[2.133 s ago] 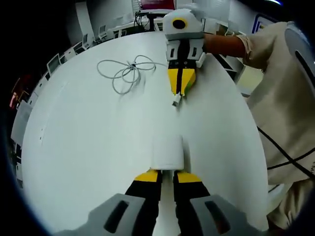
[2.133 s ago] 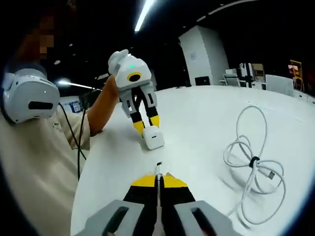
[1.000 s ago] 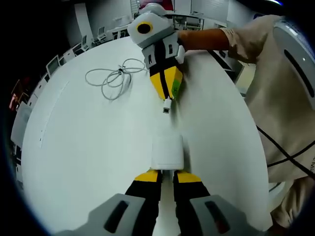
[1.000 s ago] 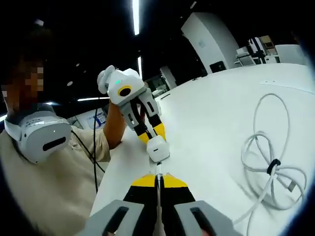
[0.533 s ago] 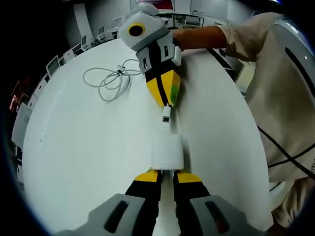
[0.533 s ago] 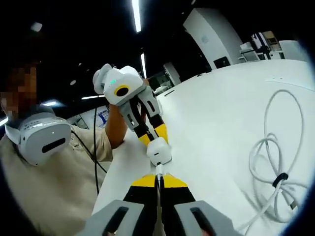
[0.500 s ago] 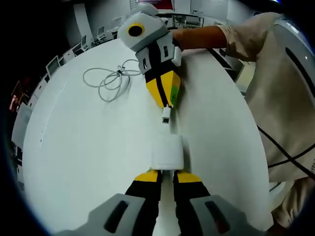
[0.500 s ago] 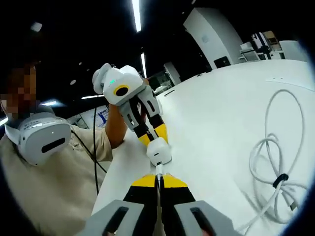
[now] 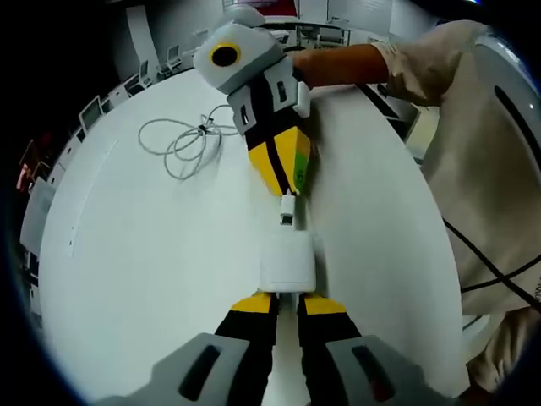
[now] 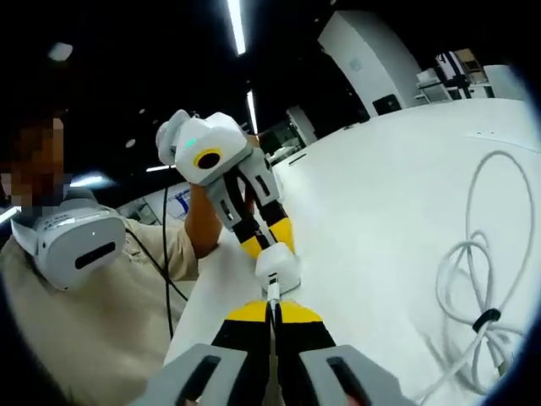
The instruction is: Plug the desk Type‑C cable into the charger adapter.
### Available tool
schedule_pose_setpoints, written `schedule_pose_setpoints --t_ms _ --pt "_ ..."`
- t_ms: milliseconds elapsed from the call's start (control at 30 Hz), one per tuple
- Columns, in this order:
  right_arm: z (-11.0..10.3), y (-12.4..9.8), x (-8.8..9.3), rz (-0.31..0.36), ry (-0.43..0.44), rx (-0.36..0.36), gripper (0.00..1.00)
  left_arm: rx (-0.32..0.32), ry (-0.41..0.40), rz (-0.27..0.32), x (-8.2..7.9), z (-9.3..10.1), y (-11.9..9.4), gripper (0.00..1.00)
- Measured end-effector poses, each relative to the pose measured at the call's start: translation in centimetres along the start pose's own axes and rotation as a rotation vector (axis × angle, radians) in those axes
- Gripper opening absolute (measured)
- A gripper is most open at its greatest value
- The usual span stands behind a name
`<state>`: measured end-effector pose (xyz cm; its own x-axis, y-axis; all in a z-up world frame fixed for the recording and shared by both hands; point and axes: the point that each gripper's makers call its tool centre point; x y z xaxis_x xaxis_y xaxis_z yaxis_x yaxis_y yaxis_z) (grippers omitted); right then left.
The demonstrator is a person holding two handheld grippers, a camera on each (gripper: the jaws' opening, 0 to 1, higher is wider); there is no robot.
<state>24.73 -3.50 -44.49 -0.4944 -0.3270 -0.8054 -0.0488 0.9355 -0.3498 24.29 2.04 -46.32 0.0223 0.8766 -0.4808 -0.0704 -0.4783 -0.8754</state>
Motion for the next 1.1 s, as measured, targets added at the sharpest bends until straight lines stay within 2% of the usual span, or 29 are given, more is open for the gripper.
schedule_pose_setpoints --t_ms 800,1100 --pt "-0.35 0.43 -0.08 -0.013 0.0 -0.022 0.03 -0.015 0.034 -0.007 -0.35 0.09 0.16 0.11" --pt "-0.84 0.55 -0.31 -0.019 -0.005 -0.018 0.03 -0.029 0.035 -0.049 -0.34 0.19 0.41 0.11"
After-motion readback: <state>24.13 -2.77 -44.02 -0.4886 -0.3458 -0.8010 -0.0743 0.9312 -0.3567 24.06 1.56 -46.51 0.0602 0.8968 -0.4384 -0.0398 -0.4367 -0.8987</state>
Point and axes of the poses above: the point that each gripper's makers call its tool centre point, and the gripper's own axes: y roughly forward along the fingers, z roughly to its right, x roughly out of its underside, and after that the axes turned 5 degrees about x, right-handed
